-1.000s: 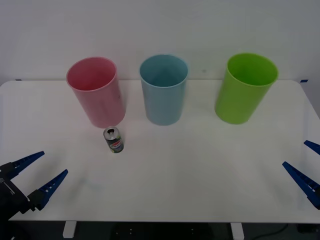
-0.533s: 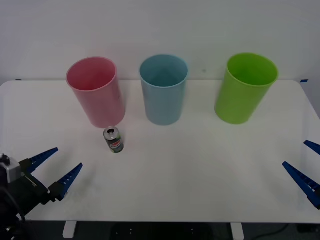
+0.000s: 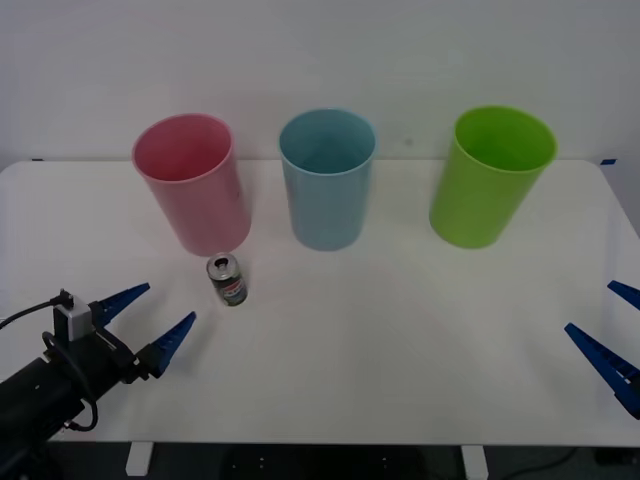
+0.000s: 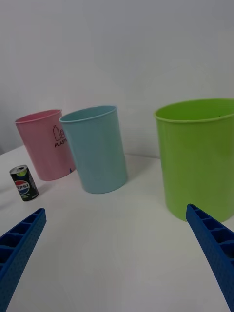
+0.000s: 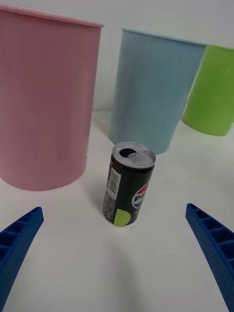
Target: Grasp the object on the table and drop it into the matching bin: aluminum can to the light blue bin, PET bottle to the pink bin.
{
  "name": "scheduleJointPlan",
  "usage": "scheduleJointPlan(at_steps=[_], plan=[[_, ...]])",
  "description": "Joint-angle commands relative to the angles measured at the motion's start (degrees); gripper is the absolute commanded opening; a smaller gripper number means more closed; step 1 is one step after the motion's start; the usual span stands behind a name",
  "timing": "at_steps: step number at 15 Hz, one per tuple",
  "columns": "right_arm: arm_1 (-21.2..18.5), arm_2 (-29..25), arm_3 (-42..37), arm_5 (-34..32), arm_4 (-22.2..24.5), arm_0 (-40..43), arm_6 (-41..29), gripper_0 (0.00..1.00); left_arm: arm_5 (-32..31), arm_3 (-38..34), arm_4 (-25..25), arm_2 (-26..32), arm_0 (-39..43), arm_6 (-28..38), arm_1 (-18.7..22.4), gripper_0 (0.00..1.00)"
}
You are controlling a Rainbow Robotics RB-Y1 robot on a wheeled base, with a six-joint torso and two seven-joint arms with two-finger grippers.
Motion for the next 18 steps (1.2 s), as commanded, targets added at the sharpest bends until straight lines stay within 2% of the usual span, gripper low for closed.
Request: scheduleJointPlan(at_steps=[1, 4, 11, 14, 18], plan=[[0.0, 0.0, 0.0, 0.0, 0.0, 0.0, 0.0, 1.0, 0.01, 4.74, 0.01, -1.11, -3.3, -4.43, -0.03, 1.0], [0.0, 0.0, 0.0, 0.0, 0.0, 0.0, 0.0, 1.0, 0.36, 8.78, -0.34, -2.08, -6.64, -6.98, -0.91, 1.0], [0.0, 0.0, 0.0, 0.0, 0.0, 0.0, 0.0, 1.0, 3.44, 10.1, -7.81, -1.11, -10.69, -7.33, -7.15, 1.0], [0.0, 0.0, 0.0, 0.0, 0.0, 0.0, 0.0, 1.0, 3.7, 15.55, -7.9, -0.85, -14.64, -8.39, -7.33, 1.0], [0.0, 0.0, 0.0, 0.0, 0.0, 0.0, 0.0, 1.0, 4.58, 18.98, -9.57, -1.03, -17.89, -9.18, -7.33, 1.0]])
